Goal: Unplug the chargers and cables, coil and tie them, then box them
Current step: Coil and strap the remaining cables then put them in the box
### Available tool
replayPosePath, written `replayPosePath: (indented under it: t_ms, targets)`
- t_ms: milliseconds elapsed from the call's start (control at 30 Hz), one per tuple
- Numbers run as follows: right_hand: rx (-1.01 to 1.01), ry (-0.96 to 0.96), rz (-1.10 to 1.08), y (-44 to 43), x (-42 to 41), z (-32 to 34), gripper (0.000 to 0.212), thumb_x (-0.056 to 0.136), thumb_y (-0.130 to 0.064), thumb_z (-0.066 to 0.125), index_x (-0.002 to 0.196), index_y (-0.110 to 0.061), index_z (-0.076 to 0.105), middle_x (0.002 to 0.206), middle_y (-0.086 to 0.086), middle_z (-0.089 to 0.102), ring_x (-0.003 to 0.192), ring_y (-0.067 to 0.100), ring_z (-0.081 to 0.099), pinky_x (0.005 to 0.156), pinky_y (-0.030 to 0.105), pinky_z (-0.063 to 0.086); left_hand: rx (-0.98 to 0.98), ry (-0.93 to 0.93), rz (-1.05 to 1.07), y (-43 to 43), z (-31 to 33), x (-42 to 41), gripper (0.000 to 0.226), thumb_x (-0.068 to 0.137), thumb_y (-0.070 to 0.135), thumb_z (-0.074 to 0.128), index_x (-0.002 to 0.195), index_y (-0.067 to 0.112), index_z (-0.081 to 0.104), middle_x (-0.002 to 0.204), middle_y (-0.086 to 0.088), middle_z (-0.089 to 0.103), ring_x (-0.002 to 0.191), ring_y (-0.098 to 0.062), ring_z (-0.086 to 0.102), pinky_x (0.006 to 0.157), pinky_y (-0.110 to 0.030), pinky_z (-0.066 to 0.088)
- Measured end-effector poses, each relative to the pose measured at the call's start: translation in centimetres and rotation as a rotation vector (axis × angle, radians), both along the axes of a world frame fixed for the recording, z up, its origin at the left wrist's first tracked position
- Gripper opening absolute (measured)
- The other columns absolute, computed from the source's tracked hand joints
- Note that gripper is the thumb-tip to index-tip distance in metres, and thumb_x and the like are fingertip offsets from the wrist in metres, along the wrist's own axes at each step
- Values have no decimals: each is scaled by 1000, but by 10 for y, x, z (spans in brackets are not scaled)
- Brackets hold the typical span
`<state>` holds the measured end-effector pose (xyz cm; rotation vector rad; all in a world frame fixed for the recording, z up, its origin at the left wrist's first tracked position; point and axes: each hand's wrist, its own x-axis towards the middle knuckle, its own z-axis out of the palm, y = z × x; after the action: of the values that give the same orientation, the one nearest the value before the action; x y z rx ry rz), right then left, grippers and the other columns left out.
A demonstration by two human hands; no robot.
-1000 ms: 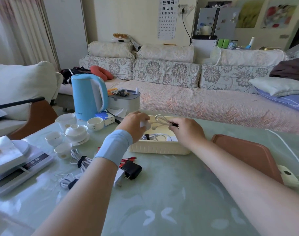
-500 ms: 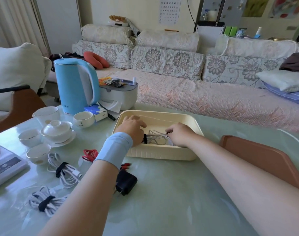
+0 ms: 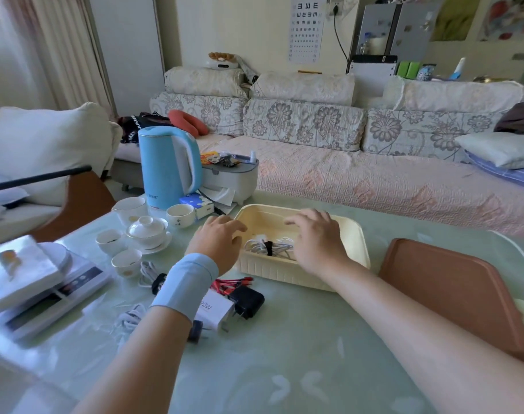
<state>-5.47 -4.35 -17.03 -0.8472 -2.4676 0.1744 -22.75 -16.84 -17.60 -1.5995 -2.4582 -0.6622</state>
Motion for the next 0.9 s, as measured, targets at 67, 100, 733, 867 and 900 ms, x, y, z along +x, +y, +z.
replayPosePath:
  t_ms: [67,100,733,867,900]
  targets:
    - [-18,100,149,-30,-9,6,44,77,3,47,105,-20,72,111,3,66,107,27,55,93,39,44,-15,-25,29,-29,1,-7,33,94,11,46,117,30,61,123,7,55,122,-17,45,104,-34,40]
    - [-94,86,222,-47,-14,8,42,77,1,44,97,-22,73,103,1,68,101,24,58,89,37,48,-55,-49,37,-43,-1,-10,37,92,5,45,113,30,62,116,9,55,118,-16,48,101,-32,42]
    - [-81,-225,277,-108,-32,-21,57,92,-46,59,142,-24,48,134,3,51,125,25,40,104,34,32,-441,169,162,-104,-5,-36,36,87,34,66,121,37,53,124,8,57,116,-19,52,100,-39,41]
    - [-141,-35,269,-77,-17,-1,54,95,-35,58,146,-23,45,135,-3,48,123,20,47,99,34,41,-231,185,184,-85,28,-26,28,93,38,57,118,27,53,110,0,65,95,-22,61,78,-30,47]
    - [-149,9,263,-67,-13,3,51,96,-30,58,145,-23,46,135,-4,48,122,19,49,98,33,42,-174,178,180,-78,34,-22,25,94,36,56,117,27,53,108,0,65,92,-22,61,74,-30,48]
